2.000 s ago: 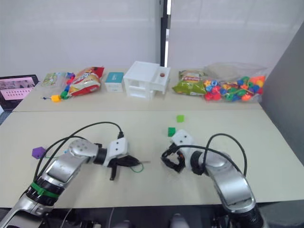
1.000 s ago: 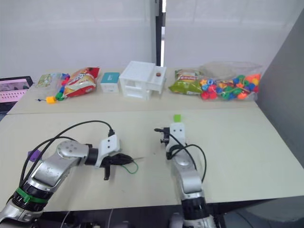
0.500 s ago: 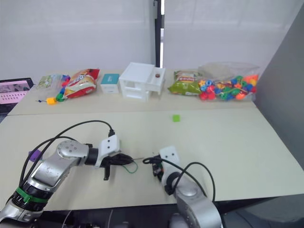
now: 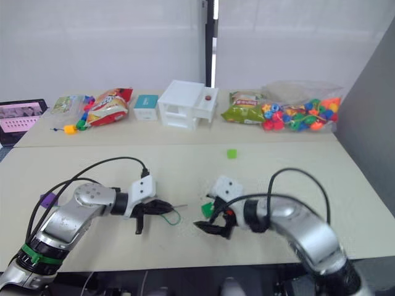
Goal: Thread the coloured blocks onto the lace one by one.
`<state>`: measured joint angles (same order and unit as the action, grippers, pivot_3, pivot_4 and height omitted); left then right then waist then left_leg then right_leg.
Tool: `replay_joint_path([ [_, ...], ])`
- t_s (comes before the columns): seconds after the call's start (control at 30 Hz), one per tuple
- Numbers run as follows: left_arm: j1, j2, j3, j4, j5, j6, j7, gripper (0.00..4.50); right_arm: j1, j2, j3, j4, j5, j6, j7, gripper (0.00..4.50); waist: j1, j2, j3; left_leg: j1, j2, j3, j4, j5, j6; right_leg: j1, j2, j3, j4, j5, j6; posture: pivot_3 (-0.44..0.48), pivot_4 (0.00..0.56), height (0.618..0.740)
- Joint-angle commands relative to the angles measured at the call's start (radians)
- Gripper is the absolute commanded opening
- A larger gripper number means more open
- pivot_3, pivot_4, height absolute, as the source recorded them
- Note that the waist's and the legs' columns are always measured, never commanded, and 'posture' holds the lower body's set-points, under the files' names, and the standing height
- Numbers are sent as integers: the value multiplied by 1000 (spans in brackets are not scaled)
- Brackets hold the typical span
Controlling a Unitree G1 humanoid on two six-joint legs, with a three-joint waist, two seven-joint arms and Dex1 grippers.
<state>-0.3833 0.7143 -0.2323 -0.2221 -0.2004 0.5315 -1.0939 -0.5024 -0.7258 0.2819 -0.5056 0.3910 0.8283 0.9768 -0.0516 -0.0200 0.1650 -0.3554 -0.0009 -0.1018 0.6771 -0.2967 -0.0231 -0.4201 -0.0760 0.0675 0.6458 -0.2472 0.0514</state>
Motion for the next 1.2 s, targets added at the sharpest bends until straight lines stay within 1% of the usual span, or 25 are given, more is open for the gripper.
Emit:
replay_joint_path([
  [0.03,17,19,10,-60,-30,22,-11,0,-137,-15,139,229,-142,-318,210,4457,-2,0,0,0,0,0,0,0,0,0,0,0,1,0,0,0,150,740],
  [0.1,38,26,15,-100,-45,46,-12,0,-200,-10,204,368,-221,-491,296,4457,-3,0,0,0,0,0,0,0,0,-1,0,0,1,0,0,0,150,740],
  [0.17,56,32,22,-133,-59,66,-7,0,-232,5,240,478,-270,-646,363,4457,4,0,0,-1,0,0,0,0,0,-1,-1,0,1,0,0,0,150,740],
  [0.27,82,38,28,-172,-71,85,9,0,-256,31,273,606,-308,-806,449,4457,9,0,0,-4,0,0,1,0,0,-3,-1,0,0,0,0,0,150,740],
  [0.37,116,39,32,-216,-80,103,32,0,-285,74,281,758,-342,-966,495,4457,8,0,0,-5,0,0,2,0,0,-4,-2,0,0,0,0,0,150,740],
  [0.47,139,43,33,-246,-89,112,49,0,-301,108,257,842,-345,-1027,506,3684,7,0,0,-4,0,0,2,0,0,-3,-1,0,1,0,0,0,150,740],
  [0.6,148,51,26,-259,-90,108,56,0,-268,106,229,842,-347,-1006,492,2253,8,0,0,-3,0,-1,1,0,0,-3,-1,0,1,1,0,0,150,740],
  [0.7,128,46,6,-261,-82,123,68,0,-213,102,198,787,-348,-941,440,1249,11,0,0,-3,0,-1,1,0,0,-3,-1,0,1,1,0,0,150,740],
  [0.87,40,11,-76,-243,-16,178,137,0,-94,95,146,611,-361,-749,337,1203,11,0,0,-2,0,-1,2,0,0,-1,-1,0,2,1,0,0,150,740],
  [0.97,-19,-24,-117,-225,-8,225,161,0,-41,94,135,514,-367,-646,290,1203,8,0,0,-1,0,-1,2,0,0,-1,-1,0,2,0,0,0,150,740],
  [1.2,-89,-72,-170,-224,-10,282,172,0,7,99,146,373,-387,-496,233,1203,8,0,0,-1,0,-1,2,0,0,-1,0,0,2,0,0,0,150,740],
])
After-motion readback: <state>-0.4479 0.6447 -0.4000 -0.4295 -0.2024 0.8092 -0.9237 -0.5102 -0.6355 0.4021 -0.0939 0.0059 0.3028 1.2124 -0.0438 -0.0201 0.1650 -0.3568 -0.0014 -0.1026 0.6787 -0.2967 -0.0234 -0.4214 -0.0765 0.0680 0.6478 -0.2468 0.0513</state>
